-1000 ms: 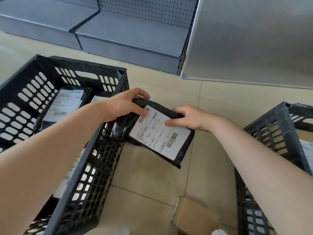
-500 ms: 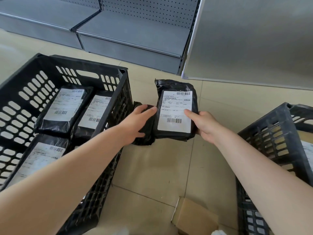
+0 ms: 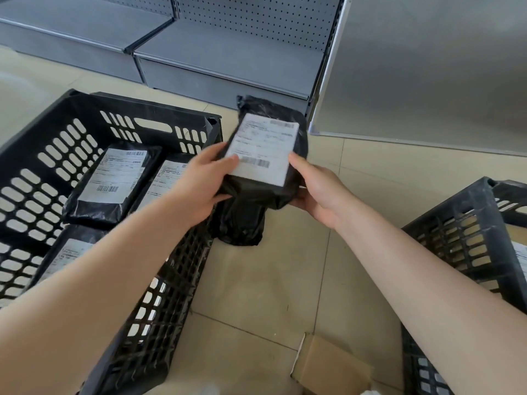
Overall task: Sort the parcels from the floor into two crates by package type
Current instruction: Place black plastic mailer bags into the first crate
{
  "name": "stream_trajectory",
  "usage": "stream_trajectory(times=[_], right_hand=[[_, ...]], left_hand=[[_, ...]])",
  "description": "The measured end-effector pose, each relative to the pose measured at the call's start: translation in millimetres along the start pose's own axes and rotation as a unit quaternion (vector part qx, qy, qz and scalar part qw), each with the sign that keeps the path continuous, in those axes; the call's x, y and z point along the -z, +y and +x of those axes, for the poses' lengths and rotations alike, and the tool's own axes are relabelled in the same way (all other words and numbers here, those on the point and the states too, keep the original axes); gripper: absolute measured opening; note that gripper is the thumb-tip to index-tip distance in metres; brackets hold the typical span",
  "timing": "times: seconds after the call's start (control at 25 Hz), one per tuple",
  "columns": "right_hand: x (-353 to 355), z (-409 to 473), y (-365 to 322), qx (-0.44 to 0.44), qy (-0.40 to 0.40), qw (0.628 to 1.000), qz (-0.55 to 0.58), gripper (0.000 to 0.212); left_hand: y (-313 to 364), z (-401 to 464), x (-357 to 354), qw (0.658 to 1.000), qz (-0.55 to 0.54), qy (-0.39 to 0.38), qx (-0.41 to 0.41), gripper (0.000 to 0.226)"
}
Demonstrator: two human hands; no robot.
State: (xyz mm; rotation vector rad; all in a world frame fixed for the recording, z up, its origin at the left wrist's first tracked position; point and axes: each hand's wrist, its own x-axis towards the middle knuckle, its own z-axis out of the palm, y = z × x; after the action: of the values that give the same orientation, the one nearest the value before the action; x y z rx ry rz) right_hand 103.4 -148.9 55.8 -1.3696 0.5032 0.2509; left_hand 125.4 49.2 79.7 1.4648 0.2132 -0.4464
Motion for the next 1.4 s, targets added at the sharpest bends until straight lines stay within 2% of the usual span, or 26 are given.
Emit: stream_trajectory(times=[0.16, 0.32, 0.4, 0.48, 0.56, 0.8, 0.96, 1.04, 1.2, 1.32, 1.4], right_hand=[[-39, -2, -11, 0.013, -0.023, 0.998, -0.059, 0.045], [-87, -12, 2, 0.095, -0.057, 0.977, -0.184, 0.034], [-107, -16, 13, 0.176, -0.084, 0.936, -0.293, 0.045], [-122, -19, 22, 0.237, -0.099, 0.878, -0.404, 0.056], [-134, -21, 28, 0.240, -0.114, 0.832, -0.487, 0.063], [-142, -22, 37, 0.237, -0.103, 0.756, -0.601, 0.076], [-140, -21, 39, 0.235, -0.107, 0.748, -0.611, 0.078], [-140, -21, 41, 0.237, -0.105, 0.750, -0.608, 0.078], [-140, -19, 46, 0.240, -0.097, 0.751, -0.607, 0.078], [-139, -18, 48, 0.241, -0.093, 0.749, -0.609, 0.077], [-139, -17, 49, 0.242, -0.096, 0.749, -0.609, 0.077]], left_hand=[[26, 2, 46, 0.993, -0.060, 0.098, -0.038, 0.025], [28, 9, 105, 0.980, -0.071, 0.179, -0.050, 0.037], [22, 9, 127, 0.977, -0.068, 0.200, -0.042, 0.044], [13, 8, 142, 0.974, -0.074, 0.214, -0.032, 0.037], [4, 6, 152, 0.970, -0.082, 0.229, -0.020, 0.031], [-28, 5, 175, 0.970, -0.066, 0.233, 0.018, 0.046], [-41, -12, 190, 0.973, -0.016, 0.211, 0.095, 0.038], [-44, -26, 202, 0.973, 0.026, 0.171, 0.153, 0.034], [-46, -49, 222, 0.962, 0.120, 0.077, 0.234, 0.047], [-47, -53, 211, 0.948, 0.207, 0.064, 0.232, 0.071], [-52, -48, 193, 0.932, 0.282, 0.106, 0.200, 0.075]])
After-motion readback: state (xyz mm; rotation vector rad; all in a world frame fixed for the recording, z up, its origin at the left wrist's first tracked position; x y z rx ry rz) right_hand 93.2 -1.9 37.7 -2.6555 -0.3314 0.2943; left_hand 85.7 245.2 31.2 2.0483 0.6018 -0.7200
